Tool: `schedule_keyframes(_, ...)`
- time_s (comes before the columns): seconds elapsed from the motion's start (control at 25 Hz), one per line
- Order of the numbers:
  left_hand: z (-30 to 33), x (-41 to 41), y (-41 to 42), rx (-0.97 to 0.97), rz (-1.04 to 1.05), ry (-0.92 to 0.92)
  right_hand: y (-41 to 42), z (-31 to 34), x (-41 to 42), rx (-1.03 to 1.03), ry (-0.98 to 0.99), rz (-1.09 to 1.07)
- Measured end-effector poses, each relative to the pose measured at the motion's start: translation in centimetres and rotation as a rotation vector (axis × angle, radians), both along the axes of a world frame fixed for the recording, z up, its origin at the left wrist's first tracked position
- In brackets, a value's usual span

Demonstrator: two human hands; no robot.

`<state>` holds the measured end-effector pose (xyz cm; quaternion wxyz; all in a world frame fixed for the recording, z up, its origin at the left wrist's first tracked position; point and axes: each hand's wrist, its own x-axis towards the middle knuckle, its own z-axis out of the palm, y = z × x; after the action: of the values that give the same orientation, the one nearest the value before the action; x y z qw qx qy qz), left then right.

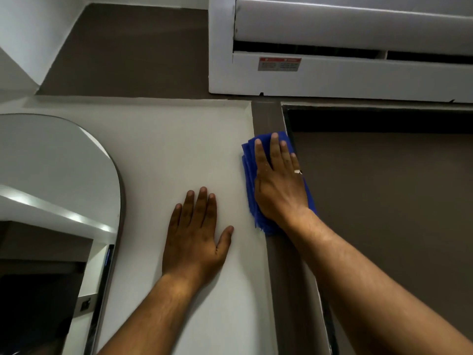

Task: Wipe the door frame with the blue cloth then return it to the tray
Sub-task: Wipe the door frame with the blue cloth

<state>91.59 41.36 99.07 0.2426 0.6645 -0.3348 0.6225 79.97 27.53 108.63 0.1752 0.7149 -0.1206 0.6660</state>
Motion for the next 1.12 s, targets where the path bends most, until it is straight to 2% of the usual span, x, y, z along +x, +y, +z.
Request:
schedule_keyframes(0.12, -0.2, 0.1, -0.1, -0.025, 0.014, 0.023, -0.2, -1.6, -0.3, -0.035, 0.037, 0.034)
schedule_keyframes(0.32, -0.3, 0.2, -0.2, -0.068, -0.011, 0.042, -1.0, -8.0, -0.5, -0.035, 0.052, 0.030)
schedule_keyframes(0.64, -0.5, 0.4, -0.3, -0.080, -0.025, 0.005, 0.0, 5.5, -1.2, 0.086, 0.066, 0.044)
schedule_keyframes(0.76, -0.5, 0.5, -0.4, -0.079, -0.034, 0.003, 0.1, 4.7, -1.2, 0.043, 0.066, 0.085)
schedule_keyframes(0.88, -0.5, 0.5, -0.4, -0.089, -0.037, 0.002, -0.2, 0.0, -0.8, -0.191, 0.134, 0.072)
schedule_keyframes(0.96, -0.4, 0.5, -0.5, -0.094, -0.024, -0.003, -0.4, -0.3, -0.9, -0.275, 0.220, 0.012)
schedule_keyframes(1.12, -0.4, 0.7, -0.5, -0.105, -0.007, -0.010, 0.3, 4.6, -0.6, -0.108, 0.172, 0.023)
